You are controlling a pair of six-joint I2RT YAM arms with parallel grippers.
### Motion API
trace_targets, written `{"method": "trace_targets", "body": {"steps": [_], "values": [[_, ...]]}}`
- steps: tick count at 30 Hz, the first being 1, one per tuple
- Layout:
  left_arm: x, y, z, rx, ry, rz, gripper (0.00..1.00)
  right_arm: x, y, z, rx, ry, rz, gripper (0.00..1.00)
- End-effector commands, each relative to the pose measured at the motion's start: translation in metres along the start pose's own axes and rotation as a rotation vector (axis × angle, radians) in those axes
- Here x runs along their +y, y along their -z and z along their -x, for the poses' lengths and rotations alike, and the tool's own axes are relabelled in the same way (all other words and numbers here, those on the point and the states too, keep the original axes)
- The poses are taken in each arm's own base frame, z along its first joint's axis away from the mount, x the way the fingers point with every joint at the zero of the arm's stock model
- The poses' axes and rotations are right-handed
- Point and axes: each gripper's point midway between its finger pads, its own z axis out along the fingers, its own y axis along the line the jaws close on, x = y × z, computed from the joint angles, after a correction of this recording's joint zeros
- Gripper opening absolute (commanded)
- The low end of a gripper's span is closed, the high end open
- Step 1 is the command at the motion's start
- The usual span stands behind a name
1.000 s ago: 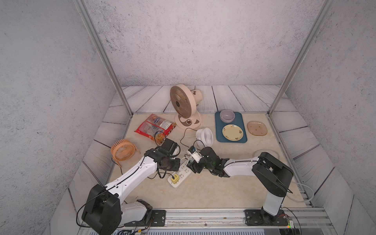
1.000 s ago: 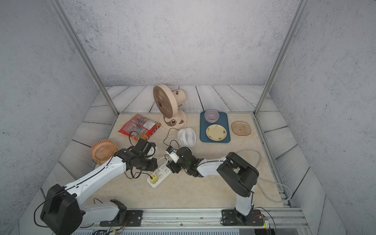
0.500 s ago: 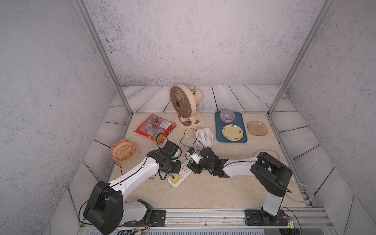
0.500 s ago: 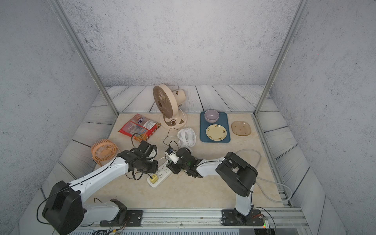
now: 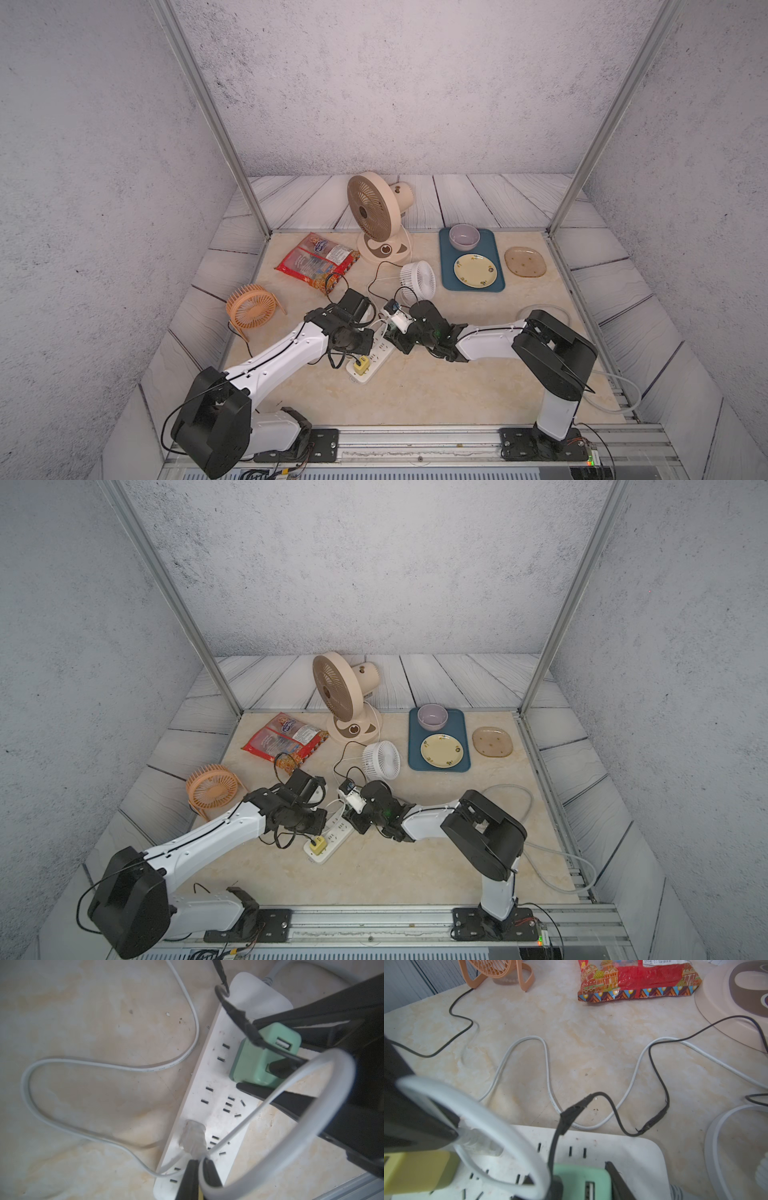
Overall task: Unplug the desk fan from the power strip
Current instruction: Remove the plug from the socket.
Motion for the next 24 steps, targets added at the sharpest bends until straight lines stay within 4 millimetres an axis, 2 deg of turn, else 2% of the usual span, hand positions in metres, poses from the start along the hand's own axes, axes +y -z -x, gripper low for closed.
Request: {"method": "trace_targets", "body": {"steps": [1, 9, 17, 24], "values": [[0.002, -0.018, -0.024, 0.081, -0.025, 0.024, 0.04, 0.010, 0.005, 0.013, -0.050, -0.002, 0.042, 0.30], [0.006, -0.026, -0.036, 0.106, -0.026, 0.059, 0.00, 0.014, 0.014, 0.025, -0.110, 0.001, 0.060, 0.01], [0.010, -0.030, -0.040, 0.120, -0.020, 0.086, 0.00, 0.013, 0.028, 0.044, -0.188, 0.039, 0.041, 0.00], [0.010, -0.037, -0.047, 0.153, -0.018, 0.089, 0.00, 0.015, 0.028, 0.047, -0.242, 0.096, 0.043, 0.00]]}}
